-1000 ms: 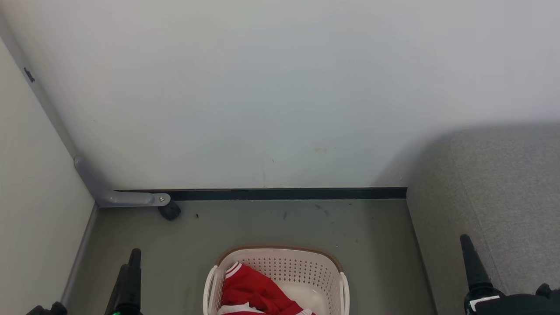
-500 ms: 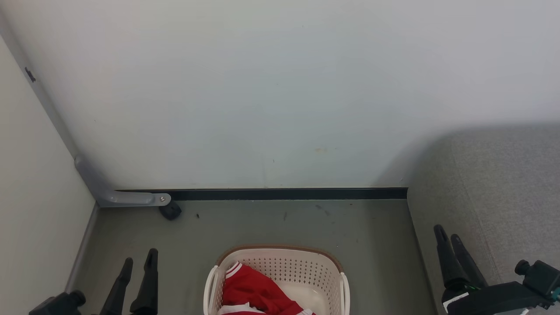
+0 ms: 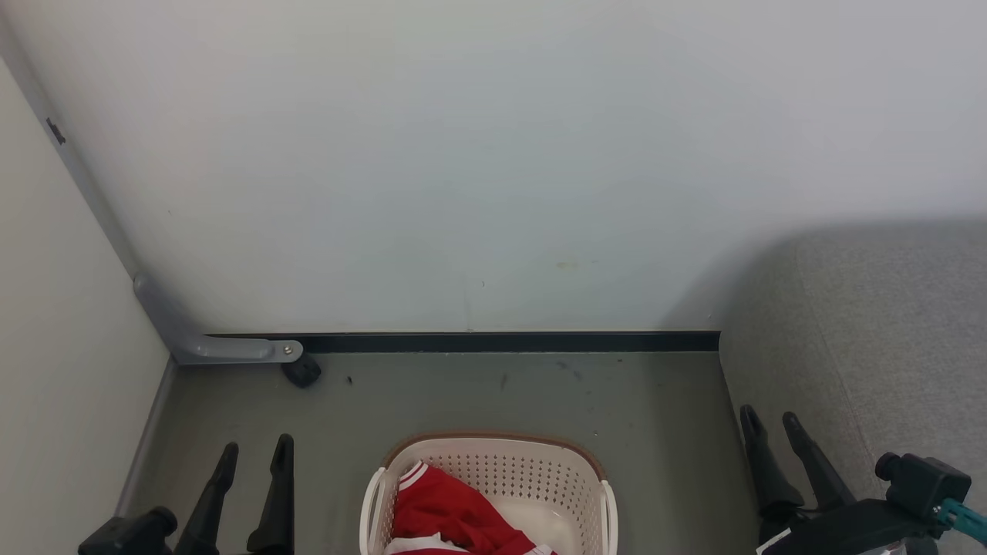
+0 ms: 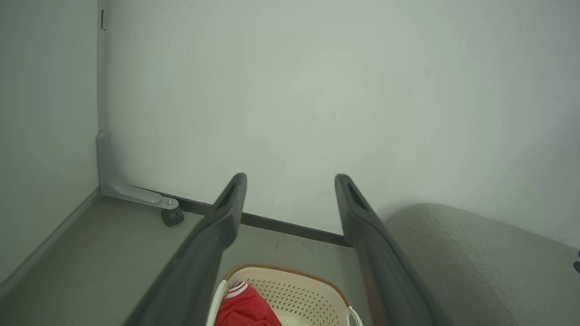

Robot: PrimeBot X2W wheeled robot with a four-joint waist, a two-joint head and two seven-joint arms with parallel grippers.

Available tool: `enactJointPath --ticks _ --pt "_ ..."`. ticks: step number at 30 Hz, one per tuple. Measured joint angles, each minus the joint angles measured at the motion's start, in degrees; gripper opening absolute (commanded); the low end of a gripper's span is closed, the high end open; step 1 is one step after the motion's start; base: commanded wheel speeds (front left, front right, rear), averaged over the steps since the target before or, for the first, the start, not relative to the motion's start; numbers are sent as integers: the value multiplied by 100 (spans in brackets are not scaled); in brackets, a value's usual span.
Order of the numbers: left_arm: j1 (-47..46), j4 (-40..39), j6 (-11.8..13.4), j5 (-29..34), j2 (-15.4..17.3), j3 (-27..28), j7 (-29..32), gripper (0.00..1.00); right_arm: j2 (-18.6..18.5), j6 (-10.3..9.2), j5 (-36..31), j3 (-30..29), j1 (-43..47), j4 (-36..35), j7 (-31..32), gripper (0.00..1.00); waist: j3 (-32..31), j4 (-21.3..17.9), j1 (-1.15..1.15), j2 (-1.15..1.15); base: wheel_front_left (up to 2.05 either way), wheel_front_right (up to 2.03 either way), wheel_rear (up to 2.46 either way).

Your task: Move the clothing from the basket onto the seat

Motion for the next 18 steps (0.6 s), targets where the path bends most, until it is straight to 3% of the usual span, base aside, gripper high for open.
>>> enactJointPath --ticks 18 --pt "62 -341 236 1269 172 -276 -388 100 -288 -371 -1162 456 -32 -63 -359 100 25 15 -1 0 0 0 0"
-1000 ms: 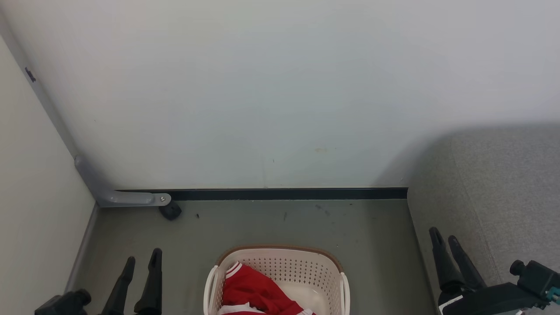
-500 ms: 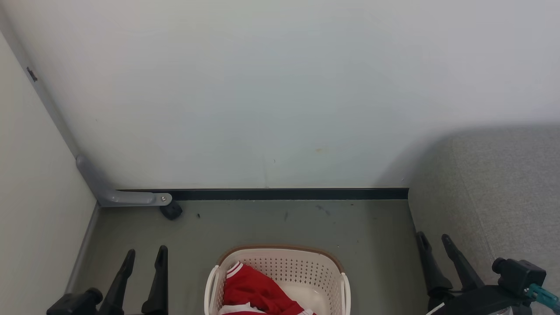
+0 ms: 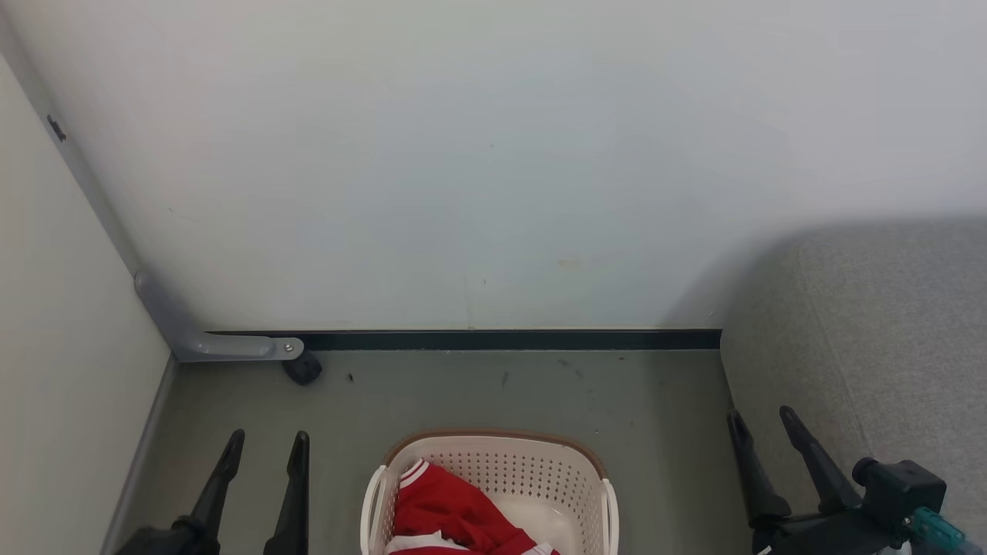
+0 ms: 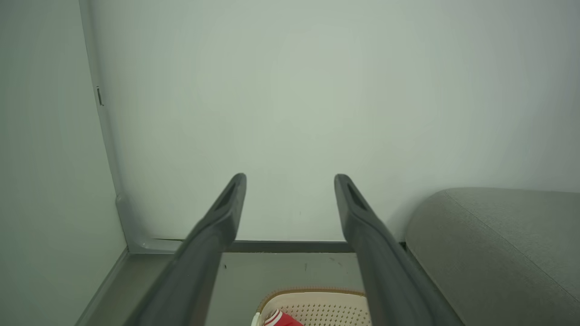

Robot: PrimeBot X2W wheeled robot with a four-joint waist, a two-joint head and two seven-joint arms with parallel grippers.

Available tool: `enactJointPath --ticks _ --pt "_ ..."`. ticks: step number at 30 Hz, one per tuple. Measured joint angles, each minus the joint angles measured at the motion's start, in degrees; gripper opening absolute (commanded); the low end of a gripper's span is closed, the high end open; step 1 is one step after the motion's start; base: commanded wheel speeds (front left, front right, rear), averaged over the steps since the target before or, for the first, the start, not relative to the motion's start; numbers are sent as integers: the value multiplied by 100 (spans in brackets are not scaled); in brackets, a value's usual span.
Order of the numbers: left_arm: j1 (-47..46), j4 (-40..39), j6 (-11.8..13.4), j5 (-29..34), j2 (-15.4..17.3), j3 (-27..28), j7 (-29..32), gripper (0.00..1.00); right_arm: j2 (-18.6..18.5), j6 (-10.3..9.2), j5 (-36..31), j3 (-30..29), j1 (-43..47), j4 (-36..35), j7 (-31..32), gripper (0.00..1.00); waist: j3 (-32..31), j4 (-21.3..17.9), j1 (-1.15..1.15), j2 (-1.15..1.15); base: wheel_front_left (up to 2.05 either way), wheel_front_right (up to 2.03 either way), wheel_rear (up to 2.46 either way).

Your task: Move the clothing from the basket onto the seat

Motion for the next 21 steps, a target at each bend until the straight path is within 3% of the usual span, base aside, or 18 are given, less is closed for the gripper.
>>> enactJointPath --ticks 11,21 --pt "69 -172 109 560 47 -112 -200 100 -152 -171 -592 165 -49 -98 -196 100 34 -3 0 0 0 0 0" --pt "69 -167 107 615 24 -91 -200 100 -151 -202 -589 75 -63 -137 -238 100 61 -17 0 0 0 0 0"
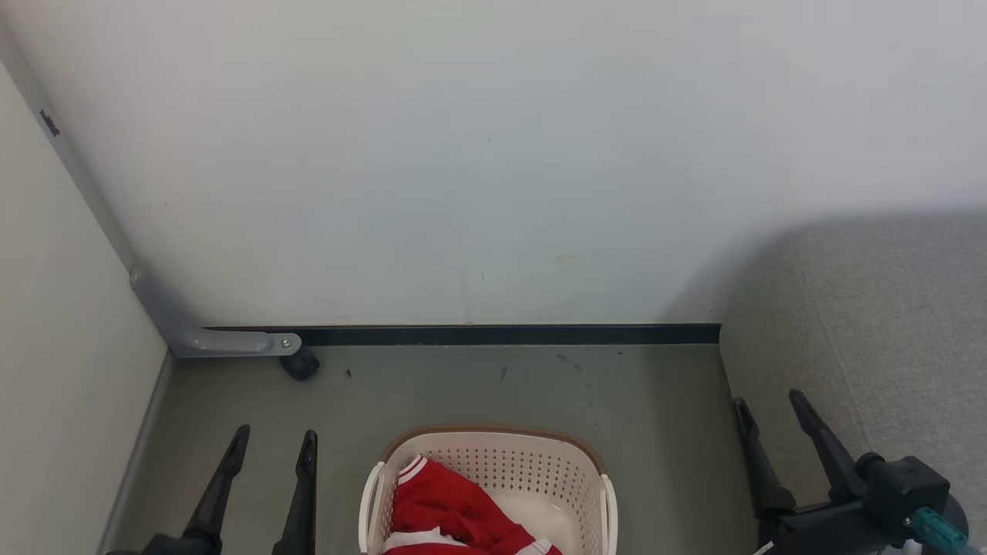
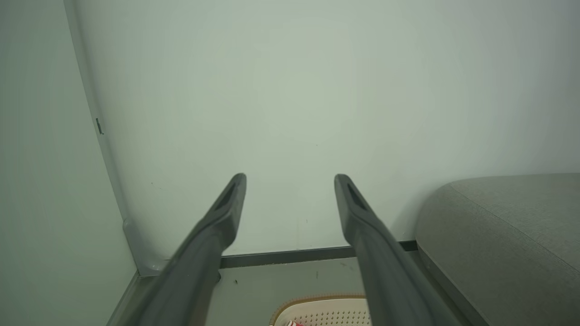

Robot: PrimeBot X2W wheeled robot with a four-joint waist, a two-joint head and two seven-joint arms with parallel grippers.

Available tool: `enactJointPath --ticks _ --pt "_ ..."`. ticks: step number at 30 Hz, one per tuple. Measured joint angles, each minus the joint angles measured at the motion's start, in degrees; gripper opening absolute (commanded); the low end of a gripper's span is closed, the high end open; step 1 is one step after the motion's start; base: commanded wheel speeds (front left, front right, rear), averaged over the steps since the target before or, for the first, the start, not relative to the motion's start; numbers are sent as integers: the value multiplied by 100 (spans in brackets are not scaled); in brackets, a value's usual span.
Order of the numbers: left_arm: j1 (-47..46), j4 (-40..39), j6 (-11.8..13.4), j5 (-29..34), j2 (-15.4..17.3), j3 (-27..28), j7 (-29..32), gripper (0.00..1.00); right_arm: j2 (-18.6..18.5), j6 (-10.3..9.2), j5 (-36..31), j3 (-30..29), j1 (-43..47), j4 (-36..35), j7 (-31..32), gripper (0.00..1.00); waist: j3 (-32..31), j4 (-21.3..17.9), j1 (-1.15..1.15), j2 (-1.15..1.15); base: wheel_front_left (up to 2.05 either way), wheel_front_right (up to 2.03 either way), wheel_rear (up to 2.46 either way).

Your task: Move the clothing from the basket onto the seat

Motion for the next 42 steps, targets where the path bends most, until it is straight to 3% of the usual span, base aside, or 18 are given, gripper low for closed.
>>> enactJointPath --ticks 18,42 --pt "79 -73 -49 -87 -22 131 -15 100 40 -47 60 -360 104 -125 -37 100 236 -88 0 0 0 0 0" --pt "-474 133 -308 -231 -12 103 66 100 369 -96 -12 -692 192 -269 -57 100 1303 -277 1 0 0 0 0"
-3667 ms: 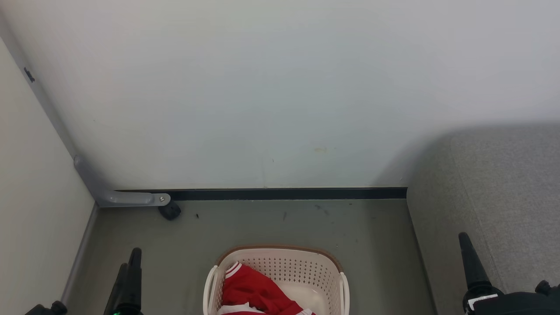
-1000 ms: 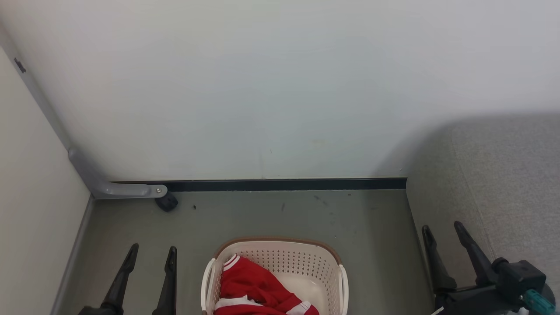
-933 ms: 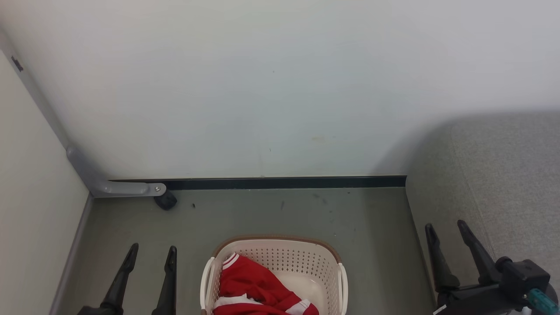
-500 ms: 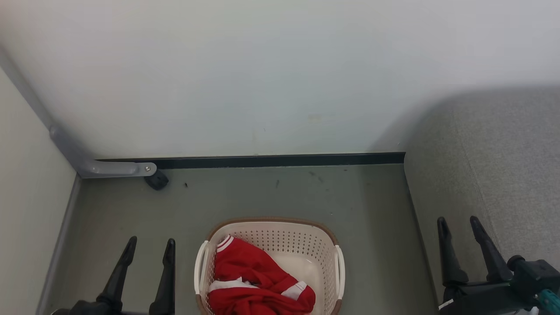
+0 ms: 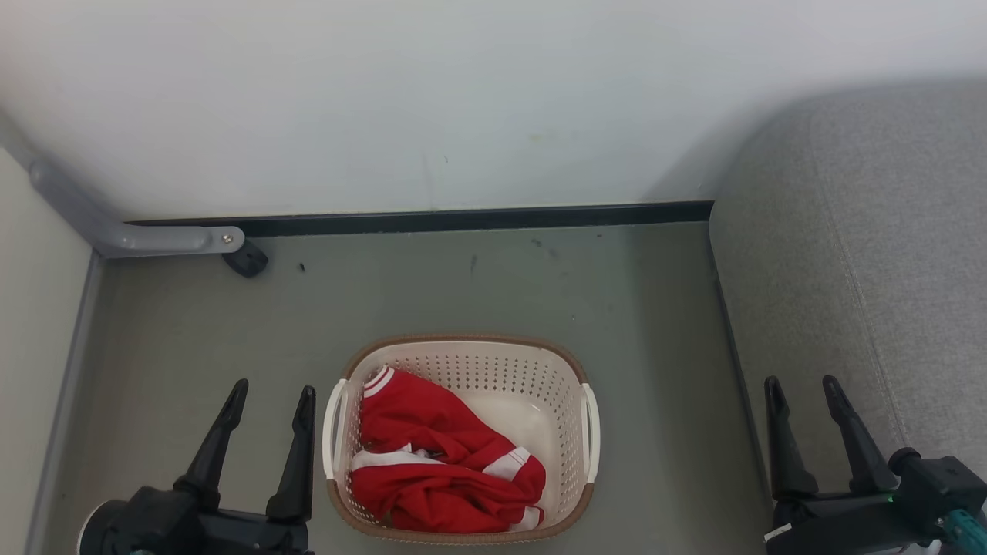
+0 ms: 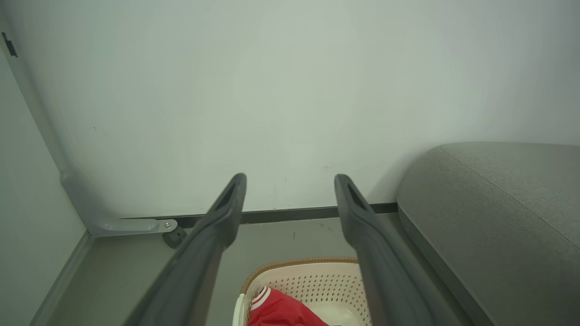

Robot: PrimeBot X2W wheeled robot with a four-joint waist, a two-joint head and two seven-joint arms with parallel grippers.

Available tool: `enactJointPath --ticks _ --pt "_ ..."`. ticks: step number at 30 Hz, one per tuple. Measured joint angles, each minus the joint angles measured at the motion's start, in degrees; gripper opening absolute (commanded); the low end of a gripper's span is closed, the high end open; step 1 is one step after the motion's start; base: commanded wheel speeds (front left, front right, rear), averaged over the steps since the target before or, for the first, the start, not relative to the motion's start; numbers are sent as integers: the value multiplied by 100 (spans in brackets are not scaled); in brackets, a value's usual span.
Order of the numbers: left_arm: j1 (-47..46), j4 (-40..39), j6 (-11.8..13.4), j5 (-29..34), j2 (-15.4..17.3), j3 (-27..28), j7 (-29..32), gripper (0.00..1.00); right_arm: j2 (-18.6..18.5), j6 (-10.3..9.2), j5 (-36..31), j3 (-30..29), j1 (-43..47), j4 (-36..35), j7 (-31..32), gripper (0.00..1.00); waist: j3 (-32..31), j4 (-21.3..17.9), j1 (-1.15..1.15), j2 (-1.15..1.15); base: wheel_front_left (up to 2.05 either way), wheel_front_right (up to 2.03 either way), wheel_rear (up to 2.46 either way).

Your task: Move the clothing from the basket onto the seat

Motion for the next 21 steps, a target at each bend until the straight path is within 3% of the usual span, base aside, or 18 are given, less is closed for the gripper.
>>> enactJointPath --ticks 21 --pt "-1447 1082 -530 -31 207 -374 772 100 236 2 -337 199 -677 -400 -4 100 1369 -350 0 1 0 0 0"
